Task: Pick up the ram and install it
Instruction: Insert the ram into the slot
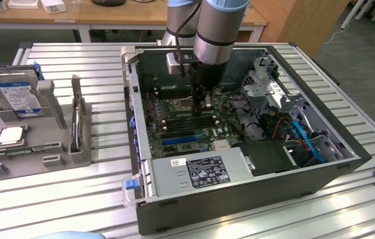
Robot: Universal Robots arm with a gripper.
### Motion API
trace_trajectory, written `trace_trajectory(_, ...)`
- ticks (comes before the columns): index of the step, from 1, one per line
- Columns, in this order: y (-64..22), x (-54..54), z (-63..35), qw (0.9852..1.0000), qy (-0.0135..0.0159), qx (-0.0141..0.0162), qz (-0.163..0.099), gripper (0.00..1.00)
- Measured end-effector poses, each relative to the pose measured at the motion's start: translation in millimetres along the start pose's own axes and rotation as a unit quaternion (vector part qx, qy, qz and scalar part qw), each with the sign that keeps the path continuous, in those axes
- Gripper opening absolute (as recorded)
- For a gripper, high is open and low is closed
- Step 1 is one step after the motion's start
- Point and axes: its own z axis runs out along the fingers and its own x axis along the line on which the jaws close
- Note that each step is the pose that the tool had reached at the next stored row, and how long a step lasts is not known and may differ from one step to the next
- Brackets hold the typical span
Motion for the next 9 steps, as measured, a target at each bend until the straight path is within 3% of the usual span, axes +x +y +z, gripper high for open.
trace_trajectory(5, 2.0, 0.2, 0.0, 1.0000, 0.0054, 0.0035, -0.002, 0.14)
trace_trajectory(9, 3.2, 0.2, 0.6, 1.0000, 0.0065, 0.0065, -0.003, 0.14)
